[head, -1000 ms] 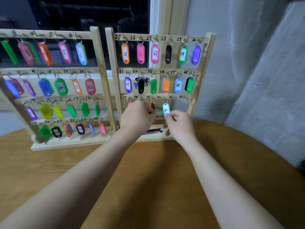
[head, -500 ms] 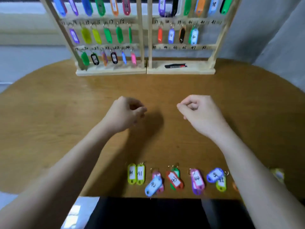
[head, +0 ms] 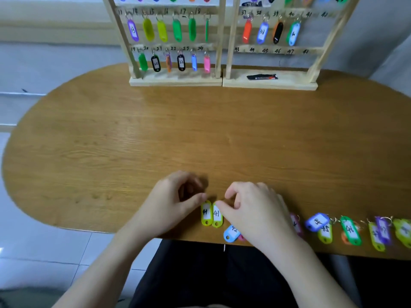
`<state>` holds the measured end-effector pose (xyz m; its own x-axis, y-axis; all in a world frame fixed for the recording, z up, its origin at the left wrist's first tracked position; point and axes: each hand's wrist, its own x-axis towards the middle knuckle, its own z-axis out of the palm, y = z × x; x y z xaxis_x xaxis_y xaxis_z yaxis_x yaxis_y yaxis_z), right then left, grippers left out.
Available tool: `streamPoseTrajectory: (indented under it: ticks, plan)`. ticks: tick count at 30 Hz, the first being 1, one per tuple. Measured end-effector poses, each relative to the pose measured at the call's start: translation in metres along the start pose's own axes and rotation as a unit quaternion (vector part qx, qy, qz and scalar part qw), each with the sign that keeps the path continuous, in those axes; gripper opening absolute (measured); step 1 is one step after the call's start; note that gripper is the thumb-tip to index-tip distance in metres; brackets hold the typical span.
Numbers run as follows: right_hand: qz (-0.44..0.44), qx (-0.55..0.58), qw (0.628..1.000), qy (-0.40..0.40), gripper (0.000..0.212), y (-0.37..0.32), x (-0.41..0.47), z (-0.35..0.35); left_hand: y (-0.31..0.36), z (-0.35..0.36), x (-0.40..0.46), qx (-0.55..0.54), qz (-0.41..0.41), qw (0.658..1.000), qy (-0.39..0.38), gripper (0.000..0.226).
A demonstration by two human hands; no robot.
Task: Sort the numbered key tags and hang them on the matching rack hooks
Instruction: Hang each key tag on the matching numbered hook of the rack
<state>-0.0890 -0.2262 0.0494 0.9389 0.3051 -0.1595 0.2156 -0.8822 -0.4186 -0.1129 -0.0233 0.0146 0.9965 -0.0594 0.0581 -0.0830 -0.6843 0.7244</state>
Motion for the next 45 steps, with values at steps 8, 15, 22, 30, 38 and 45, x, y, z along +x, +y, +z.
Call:
streamPoseTrajectory:
  ticks: [8,15,22,30,38,45]
  plan:
    - [-0.001,-0.048,0.999,-0.002,0.027,-0.012,0.004,0.006,-0.006,0.008,-0.004,0.013,0.045,0.999,0.020,0.011]
    - [0.005,-0.023,0.999,0.023,0.022,-0.009,0.011,0.007,-0.008,0.008,-0.004,-0.015,0.035,0.999,0.038,0.004]
    - [0.018,-0.009,1.000,0.014,0.031,-0.009,0.013,0.003,-0.008,0.011,-0.005,-0.016,0.038,0.997,0.062,0.008]
    - [-0.008,0.015,1.000,0.000,0.027,-0.017,0.012,-0.001,-0.010,0.011,-0.007,-0.010,0.035,0.997,0.072,0.011]
    - [-0.014,0.011,0.999,0.031,0.019,-0.008,0.015,0.002,-0.010,0.011,-0.007,-0.015,0.038,0.997,0.069,0.010]
    - [-0.019,0.110,0.987,0.115,0.018,0.012,0.019,-0.004,-0.002,0.008,0.003,-0.027,0.049,0.996,0.075,0.012]
